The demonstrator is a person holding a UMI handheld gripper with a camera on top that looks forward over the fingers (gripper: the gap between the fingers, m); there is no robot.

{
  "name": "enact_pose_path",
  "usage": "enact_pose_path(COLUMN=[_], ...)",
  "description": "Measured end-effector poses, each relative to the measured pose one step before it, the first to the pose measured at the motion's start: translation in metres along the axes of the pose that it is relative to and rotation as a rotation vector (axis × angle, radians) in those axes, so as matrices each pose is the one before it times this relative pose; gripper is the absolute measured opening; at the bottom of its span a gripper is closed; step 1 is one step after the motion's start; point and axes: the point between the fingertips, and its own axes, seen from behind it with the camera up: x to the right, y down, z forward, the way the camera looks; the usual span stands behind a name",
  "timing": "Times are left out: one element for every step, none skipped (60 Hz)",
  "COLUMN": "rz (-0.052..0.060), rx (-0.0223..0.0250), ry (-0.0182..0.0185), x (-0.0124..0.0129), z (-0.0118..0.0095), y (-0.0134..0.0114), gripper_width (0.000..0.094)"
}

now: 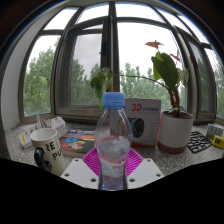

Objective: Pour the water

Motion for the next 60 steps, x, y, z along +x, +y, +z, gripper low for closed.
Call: enact_pose_path(rz=[-0.0054, -0.0036, -0.0014, -0.0121, -0.0078, -0.0057, -0.0046, -0.0037, -0.0009, -0.0002, -0.0004, -0.0003, 0.0027, 0.0036, 0.0041, 0.0047, 0.0048, 0.0060, 0.0073, 0.0069, 0.0066, 0.0093, 0.0091, 0.0101, 0.0111, 0.0093, 0.0077, 0.0083, 0.0053, 0.0041, 0.0009, -0.0008, -0.0011, -0.0016, -0.0017, -0.0024, -0.0027, -0.0016, -0.0006, -0.0004, -0.0009, -0.0017, -0.0019, -0.0021, -0.0023, -0.0039, -0.0046, -0.0049, -0.0048, -0.0049, -0.0048, -0.0045, -0.0021, 0.0001, 0.0005, 0.0017, 0.0036, 0.0054, 0.0054, 0.0024], rx=[-0.00097, -0.01609, 0.00883, 0.00047, -0.01124, 0.00771, -0.00017, -0.00306, 0.00183, 0.00048, -0.00118, -0.00345, -0.00024, -0.00128, -0.00205, -0.00541, -0.00980, -0.01344, -0.01476, -0.01447, -0.01091, -0.00850, -0.00598, -0.00515, -0.00468, -0.00658, -0.00844, -0.00255, -0.00016, 0.00152, 0.00126, 0.00027, -0.00003, -0.00047, -0.00398, 0.00130, 0.00142, 0.00224, 0.00102, 0.00054, -0.00001, -0.00122, -0.00217, -0.00077, 0.00053, 0.00281, 0.00357, 0.00347, 0.00260, 0.00169, 0.00094, 0.00026, -0.00203, -0.00089, -0.00050, -0.00098, -0.00036, -0.00019, 0.00004, -0.00043], ry=[0.00368, -0.00017, -0.00314, 0.00328, 0.00220, 0.00220, 0.00445, 0.00457, 0.00465, 0.00474, 0.00496, 0.00380, 0.00490, 0.00364, 0.00432, 0.00723, 0.00783, 0.00572, 0.00811, 0.00578, 0.00341, 0.00354, 0.00528, 0.00213, 0.00520, 0.00591, 0.00517, 0.00611, 0.00778, 0.00797, 0.00738, 0.00645, 0.00809, 0.00943, 0.00926, 0.00937, 0.00720, 0.00574, 0.00496, 0.00414, 0.00383, 0.00409, 0.00402, 0.00519, 0.00559, 0.00479, 0.00516, 0.00585, 0.00757, 0.00878, 0.00933, 0.00952, 0.00638, 0.00918, 0.00678, 0.00570, 0.00470, 0.00289, 0.00227, 0.00214], x=[0.00078, -0.00121, 0.00100, -0.00011, 0.00084, -0.00048, -0.00019, 0.00006, 0.00012, 0.00022, 0.00075, 0.00057, 0.00053, 0.00049, 0.00085, 0.00173, 0.00163, 0.00089, 0.00173, 0.00136, -0.00078, -0.00026, 0.00107, 0.00056, 0.00107, 0.00134, 0.00252, 0.00033, -0.00062, 0.00107, 0.00078, 0.00021, 0.00075, 0.00067, 0.00159, 0.00039, -0.00035, -0.00042, -0.00078, -0.00085, -0.00097, -0.00076, -0.00008, -0.00104, -0.00175, -0.00157, -0.00122, -0.00111, -0.00092, -0.00029, -0.00023, -0.00001, 0.00095, -0.00110, -0.00109, -0.00121, -0.00118, -0.00154, -0.00184, -0.00016], z=[-0.00092, -0.00137, 0.00114, 0.00042, -0.00089, 0.00017, 0.00014, 0.00003, 0.00026, 0.00061, 0.00030, -0.00097, 0.00074, 0.00040, 0.00023, 0.00007, 0.00032, -0.00005, -0.00031, -0.00083, -0.00302, -0.00109, -0.00166, -0.00238, -0.00307, -0.00357, -0.00130, -0.00562, -0.00501, -0.00491, -0.00530, -0.00549, -0.00572, -0.00580, -0.00495, -0.00645, -0.00754, -0.00656, -0.00721, -0.00705, -0.00732, -0.00740, -0.00653, -0.00782, -0.00880, -0.00817, -0.00809, -0.00832, -0.00847, -0.00836, -0.00863, -0.00848, -0.00731, -0.00922, -0.00873, -0.00853, -0.00814, -0.00826, -0.00814, -0.00636], y=[0.00384, 0.00567, -0.00842, 0.00236, 0.00233, -0.00197, 0.00042, 0.00092, -0.00039, 0.00000, 0.00039, -0.00110, 0.00083, 0.00065, 0.00080, 0.00136, 0.00188, 0.00242, 0.00266, 0.00191, 0.00035, 0.00112, -0.00031, -0.00055, -0.00071, -0.00049, -0.00084, -0.00146, -0.00192, -0.00230, -0.00244, -0.00201, -0.00194, -0.00173, -0.00296, -0.00112, -0.00244, -0.00163, -0.00146, -0.00139, -0.00107, -0.00061, -0.00091, -0.00061, -0.00097, -0.00107, -0.00106, -0.00076, -0.00063, -0.00029, -0.00009, 0.00028, -0.00014, 0.00062, 0.00102, 0.00107, 0.00119, 0.00083, 0.00124, 0.00119], gripper_width=[0.0271, 0.0273, 0.0277, 0.0287, 0.0310, 0.0322, 0.0326, 0.0331, 0.0350, 0.0363, 0.0388, 0.0411, 0.0435, 0.0454, 0.0469, 0.0486, 0.0508, 0.0550, 0.0614, 0.0691, 0.0777, 0.0861, 0.0857, 0.0831, 0.0821, 0.0824, 0.0834, 0.0848, 0.0860, 0.0864, 0.0864, 0.0861, 0.0855, 0.0854, 0.0855, 0.0854, 0.0854, 0.0854, 0.0854, 0.0856, 0.0855, 0.0854, 0.0854, 0.0854, 0.0853, 0.0853, 0.0853, 0.0852, 0.0853, 0.0854, 0.0852, 0.0853, 0.0853, 0.0852, 0.0852, 0.0853, 0.0853, 0.0853, 0.0853, 0.0852])
